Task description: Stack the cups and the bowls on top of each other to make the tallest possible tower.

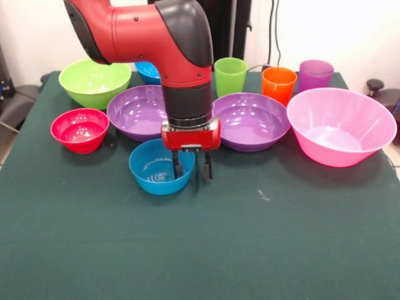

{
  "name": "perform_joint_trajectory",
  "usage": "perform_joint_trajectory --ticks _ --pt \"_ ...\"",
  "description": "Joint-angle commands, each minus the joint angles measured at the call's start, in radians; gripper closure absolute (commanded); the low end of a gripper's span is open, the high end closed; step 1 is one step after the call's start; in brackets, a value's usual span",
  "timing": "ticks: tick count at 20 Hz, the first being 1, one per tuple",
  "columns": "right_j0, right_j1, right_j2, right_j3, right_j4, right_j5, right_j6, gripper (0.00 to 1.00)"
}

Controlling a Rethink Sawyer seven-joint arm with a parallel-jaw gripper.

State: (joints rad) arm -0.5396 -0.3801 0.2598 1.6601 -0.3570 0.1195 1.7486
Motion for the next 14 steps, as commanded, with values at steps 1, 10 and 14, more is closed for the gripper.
perform_joint_trajectory --ticks 1,10,14 --pt "0.068 0.109 0.037 0.119 0.039 0.027 0.171 0.0" --pt "0.095 0.117 0.038 0.126 0.088 -0.011 0.2 0.0" --pt "0.104 0.124 0.042 0.13 0.107 -0.033 0.209 0.0"
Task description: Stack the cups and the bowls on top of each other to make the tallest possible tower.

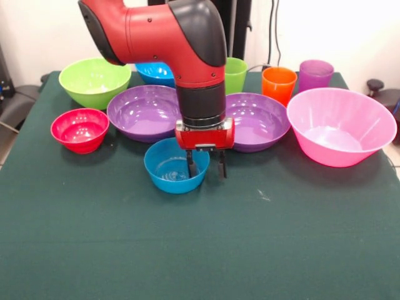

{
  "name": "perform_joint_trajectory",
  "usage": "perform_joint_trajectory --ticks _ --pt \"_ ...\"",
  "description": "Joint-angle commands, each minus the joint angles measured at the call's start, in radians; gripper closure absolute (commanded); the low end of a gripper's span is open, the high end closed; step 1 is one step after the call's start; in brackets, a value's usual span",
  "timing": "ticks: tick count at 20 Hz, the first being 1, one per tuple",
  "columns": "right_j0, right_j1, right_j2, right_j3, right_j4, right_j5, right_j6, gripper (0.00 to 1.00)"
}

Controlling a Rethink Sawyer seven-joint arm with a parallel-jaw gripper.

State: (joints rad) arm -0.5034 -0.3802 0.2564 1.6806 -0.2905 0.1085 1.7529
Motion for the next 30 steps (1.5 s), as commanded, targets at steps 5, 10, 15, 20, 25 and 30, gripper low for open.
perform_joint_trajectory --ticks 5,10,15,20,25,30 --pt "0.077 0.127 0.04 0.109 0.062 -0.041 0.21 0.0" --pt "0.077 0.11 0.03 0.123 0.067 -0.034 0.198 0.0" --pt "0.103 0.027 -0.038 0.146 0.079 0.002 0.193 0.0" --pt "0.129 -0.121 -0.12 0.198 0.079 0.12 0.157 0.0" --pt "0.148 -0.259 -0.167 0.213 0.095 0.283 0.109 0.0" --pt "0.161 -0.324 -0.192 0.201 0.08 0.37 0.092 0.0"
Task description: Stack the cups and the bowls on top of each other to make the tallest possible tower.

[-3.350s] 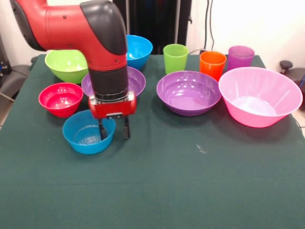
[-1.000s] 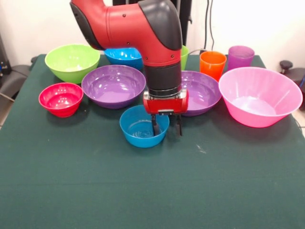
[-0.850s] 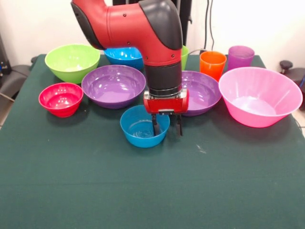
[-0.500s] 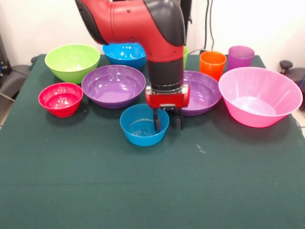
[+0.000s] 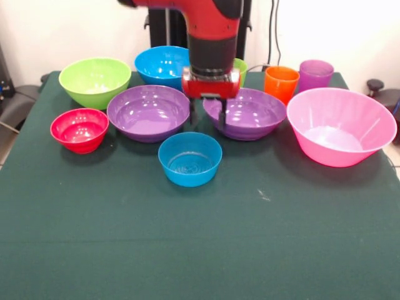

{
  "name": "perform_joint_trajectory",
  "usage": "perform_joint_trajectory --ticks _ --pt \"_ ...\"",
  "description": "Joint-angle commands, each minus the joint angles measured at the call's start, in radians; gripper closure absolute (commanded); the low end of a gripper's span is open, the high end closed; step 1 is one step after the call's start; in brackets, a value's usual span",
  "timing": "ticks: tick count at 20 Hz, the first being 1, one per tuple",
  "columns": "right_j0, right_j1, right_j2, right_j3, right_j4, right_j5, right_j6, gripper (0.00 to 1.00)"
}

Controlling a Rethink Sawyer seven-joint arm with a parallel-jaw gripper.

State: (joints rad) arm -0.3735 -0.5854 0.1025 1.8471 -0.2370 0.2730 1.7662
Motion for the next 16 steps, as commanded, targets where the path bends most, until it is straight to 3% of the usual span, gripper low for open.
perform_joint_trajectory --ticks 1,10,16 --pt "0.028 -0.127 -0.038 0.031 0.02 0.217 0.074 0.0" --pt "0.023 -0.247 -0.038 -0.012 0.012 0.411 0.024 0.0" --pt "-0.005 -0.219 -0.009 0.035 -0.006 0.33 0.036 0.0"
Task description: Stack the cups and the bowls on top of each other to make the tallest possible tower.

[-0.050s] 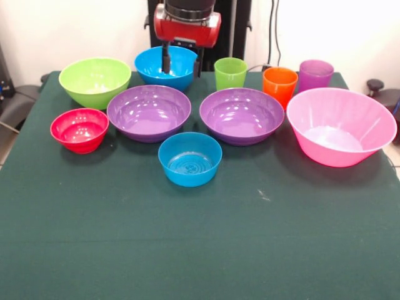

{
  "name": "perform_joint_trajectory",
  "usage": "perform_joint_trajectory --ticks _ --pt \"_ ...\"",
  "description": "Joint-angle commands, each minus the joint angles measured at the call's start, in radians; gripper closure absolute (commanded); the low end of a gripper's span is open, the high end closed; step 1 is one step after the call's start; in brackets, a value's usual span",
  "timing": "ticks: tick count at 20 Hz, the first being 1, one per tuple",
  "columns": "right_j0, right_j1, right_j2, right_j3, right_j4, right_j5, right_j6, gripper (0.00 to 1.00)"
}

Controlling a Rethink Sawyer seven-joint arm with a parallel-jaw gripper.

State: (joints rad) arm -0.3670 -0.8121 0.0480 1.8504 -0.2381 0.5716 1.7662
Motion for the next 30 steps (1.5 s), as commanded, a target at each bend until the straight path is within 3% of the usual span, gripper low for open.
perform_joint_trajectory --ticks 1,8,14,24,30 --pt "-0.024 0.012 0.05 0.04 -0.01 0.014 0.03 0.0" --pt "-0.119 -0.043 0.059 0.134 -0.038 -0.04 -0.026 0.0" --pt "-0.093 -0.029 0.038 0.182 -0.072 -0.125 0.051 0.0" --pt "-0.095 0.12 0.029 0.287 -0.054 -0.395 0.158 0.0" --pt "-0.053 0.18 0.007 0.273 -0.019 -0.485 0.188 0.0"
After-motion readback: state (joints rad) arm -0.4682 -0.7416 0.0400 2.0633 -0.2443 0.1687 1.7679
